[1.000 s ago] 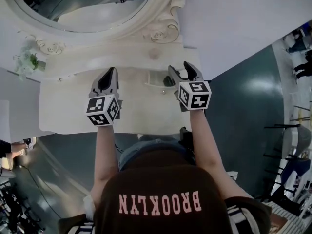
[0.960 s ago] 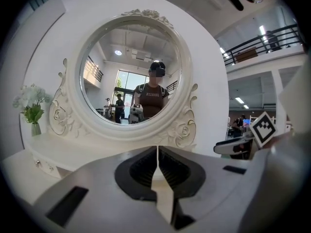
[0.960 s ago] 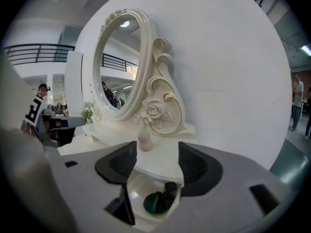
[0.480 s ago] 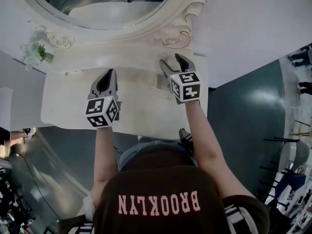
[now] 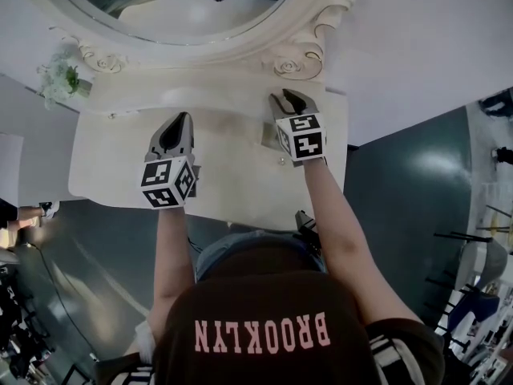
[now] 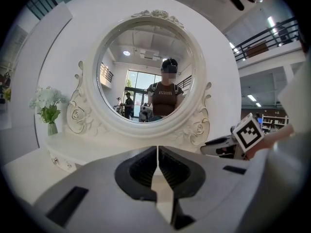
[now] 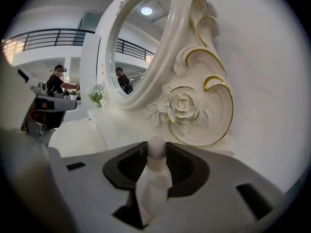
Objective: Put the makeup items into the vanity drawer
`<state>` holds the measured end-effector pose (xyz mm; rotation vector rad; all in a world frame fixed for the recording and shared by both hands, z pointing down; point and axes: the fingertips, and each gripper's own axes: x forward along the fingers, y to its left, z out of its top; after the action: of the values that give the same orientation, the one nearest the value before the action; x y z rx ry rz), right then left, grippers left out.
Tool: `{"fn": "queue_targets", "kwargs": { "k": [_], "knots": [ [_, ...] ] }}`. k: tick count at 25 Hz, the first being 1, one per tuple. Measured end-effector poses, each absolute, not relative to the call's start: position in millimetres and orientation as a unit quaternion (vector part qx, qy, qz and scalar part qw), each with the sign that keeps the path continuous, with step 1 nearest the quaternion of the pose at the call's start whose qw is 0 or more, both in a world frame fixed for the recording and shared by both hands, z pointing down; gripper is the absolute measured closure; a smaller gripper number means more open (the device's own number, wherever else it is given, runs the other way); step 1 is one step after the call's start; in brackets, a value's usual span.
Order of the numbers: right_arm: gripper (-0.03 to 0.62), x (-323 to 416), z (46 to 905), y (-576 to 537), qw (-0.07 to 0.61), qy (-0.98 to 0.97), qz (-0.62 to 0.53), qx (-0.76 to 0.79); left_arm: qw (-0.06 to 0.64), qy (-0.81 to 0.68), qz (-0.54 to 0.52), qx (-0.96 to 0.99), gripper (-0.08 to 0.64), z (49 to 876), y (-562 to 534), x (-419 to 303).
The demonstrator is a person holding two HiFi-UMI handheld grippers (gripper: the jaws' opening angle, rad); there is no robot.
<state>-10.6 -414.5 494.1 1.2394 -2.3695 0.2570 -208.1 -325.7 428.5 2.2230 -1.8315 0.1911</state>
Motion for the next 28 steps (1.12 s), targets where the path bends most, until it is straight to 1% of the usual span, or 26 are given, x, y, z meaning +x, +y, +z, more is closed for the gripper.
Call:
{"fn": "queue_targets", "kwargs": {
  "k": [11,19,28],
  "knots": [
    [0.480,0,479,-400,0.215,-0.861,0.087,0.453,0.130,-0.611,0.062,0.778,0.551,431,-332,-192],
    [0.474,17,457,-374,0.182,-0.861,0.087,0.466,0.131,-0.591,0.065,0.793,0.551,434,-331,-177],
    [0.474,10,473,-342,0.170,-0.866,0.128,0.453,0.142,-0.581,0.070,0.799,0.551,443,-325,-172]
  ]
}}
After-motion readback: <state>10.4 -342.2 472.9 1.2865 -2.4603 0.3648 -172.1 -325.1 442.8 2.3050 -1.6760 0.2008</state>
